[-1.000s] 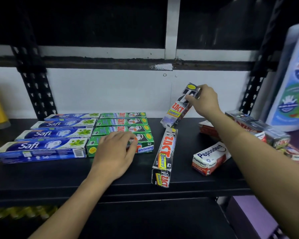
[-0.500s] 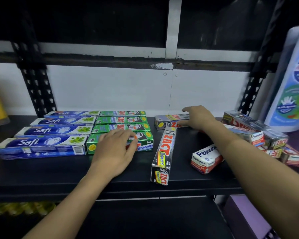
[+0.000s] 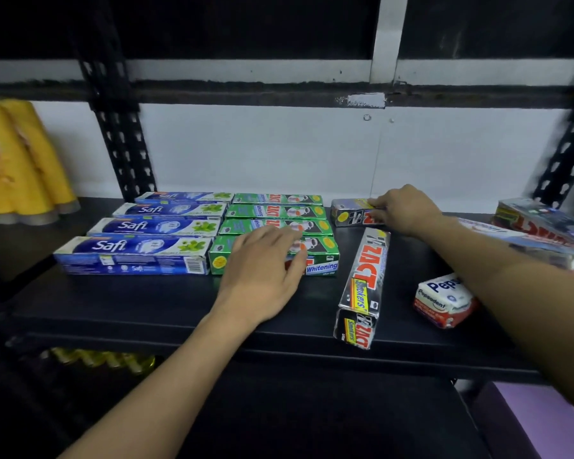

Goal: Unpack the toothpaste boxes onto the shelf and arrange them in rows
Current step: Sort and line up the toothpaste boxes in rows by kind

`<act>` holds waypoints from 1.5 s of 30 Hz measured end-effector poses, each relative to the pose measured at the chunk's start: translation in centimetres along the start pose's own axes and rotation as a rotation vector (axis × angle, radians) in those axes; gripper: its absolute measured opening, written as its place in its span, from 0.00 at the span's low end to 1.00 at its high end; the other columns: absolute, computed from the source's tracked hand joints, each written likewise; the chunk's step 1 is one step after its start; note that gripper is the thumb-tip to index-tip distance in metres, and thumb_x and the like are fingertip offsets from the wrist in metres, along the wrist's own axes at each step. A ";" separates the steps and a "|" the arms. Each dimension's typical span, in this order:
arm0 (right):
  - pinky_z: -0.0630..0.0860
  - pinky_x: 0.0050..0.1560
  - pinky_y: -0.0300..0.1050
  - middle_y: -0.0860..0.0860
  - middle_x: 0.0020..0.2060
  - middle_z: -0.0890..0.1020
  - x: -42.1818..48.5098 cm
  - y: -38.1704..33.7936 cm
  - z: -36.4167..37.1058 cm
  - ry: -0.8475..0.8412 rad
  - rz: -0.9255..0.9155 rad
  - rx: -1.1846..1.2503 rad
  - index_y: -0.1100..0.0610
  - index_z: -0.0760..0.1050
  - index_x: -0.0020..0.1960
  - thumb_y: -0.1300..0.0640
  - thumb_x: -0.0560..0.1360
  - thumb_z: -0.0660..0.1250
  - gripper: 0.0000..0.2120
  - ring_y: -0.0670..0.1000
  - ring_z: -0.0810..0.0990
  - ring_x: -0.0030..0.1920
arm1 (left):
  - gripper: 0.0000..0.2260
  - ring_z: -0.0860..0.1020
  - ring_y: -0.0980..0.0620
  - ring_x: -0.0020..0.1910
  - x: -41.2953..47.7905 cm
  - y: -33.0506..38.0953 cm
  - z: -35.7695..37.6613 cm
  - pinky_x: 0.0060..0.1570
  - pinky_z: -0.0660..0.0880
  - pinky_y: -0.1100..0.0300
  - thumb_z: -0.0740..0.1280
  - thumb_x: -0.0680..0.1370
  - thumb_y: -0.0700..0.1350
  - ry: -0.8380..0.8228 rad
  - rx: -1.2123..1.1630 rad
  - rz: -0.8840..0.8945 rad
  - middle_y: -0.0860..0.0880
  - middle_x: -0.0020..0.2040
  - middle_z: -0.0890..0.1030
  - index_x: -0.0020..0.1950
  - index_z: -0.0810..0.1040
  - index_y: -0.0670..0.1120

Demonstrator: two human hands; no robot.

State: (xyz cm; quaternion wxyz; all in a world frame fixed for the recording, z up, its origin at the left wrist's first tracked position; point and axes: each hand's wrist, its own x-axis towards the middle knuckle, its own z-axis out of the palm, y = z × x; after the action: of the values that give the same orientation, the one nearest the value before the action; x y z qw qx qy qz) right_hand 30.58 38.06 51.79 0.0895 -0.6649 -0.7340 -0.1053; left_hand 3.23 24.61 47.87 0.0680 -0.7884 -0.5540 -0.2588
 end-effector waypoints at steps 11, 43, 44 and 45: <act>0.75 0.51 0.51 0.57 0.58 0.81 1.5 -1.1 0.8 0.037 0.064 0.020 0.49 0.75 0.68 0.41 0.79 0.61 0.22 0.60 0.78 0.56 | 0.22 0.58 0.56 0.77 0.4 -0.1 0.5 0.72 0.46 0.59 0.50 0.84 0.58 -0.040 0.026 -0.010 0.59 0.76 0.65 0.76 0.66 0.56; 0.69 0.66 0.45 0.41 0.63 0.77 -11.6 0.9 -5.8 -0.335 -0.210 0.553 0.31 0.70 0.66 0.30 0.69 0.65 0.26 0.42 0.74 0.62 | 0.20 0.60 0.53 0.76 0.0 -0.1 0.2 0.73 0.52 0.52 0.52 0.84 0.57 -0.064 -0.003 -0.024 0.58 0.76 0.67 0.74 0.70 0.56; 0.69 0.67 0.47 0.42 0.64 0.77 -11.5 1.4 -5.8 -0.314 -0.192 0.523 0.31 0.70 0.67 0.29 0.68 0.65 0.28 0.44 0.74 0.63 | 0.20 0.60 0.53 0.76 0.0 -0.1 0.2 0.73 0.52 0.52 0.52 0.84 0.57 -0.066 -0.004 -0.027 0.58 0.76 0.67 0.74 0.70 0.56; 0.69 0.68 0.48 0.43 0.65 0.76 -11.4 1.9 -5.8 -0.290 -0.165 0.480 0.33 0.70 0.68 0.28 0.68 0.64 0.29 0.46 0.74 0.64 | 0.20 0.60 0.53 0.76 0.0 -0.1 0.1 0.73 0.53 0.52 0.52 0.84 0.57 -0.068 -0.003 -0.029 0.58 0.76 0.67 0.74 0.70 0.56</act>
State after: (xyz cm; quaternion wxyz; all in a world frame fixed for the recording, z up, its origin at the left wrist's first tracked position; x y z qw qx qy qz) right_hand 33.51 25.77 54.34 0.1298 -0.5710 -0.7946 0.1607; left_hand 3.22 24.72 47.74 0.0440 -0.7888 -0.5668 -0.2336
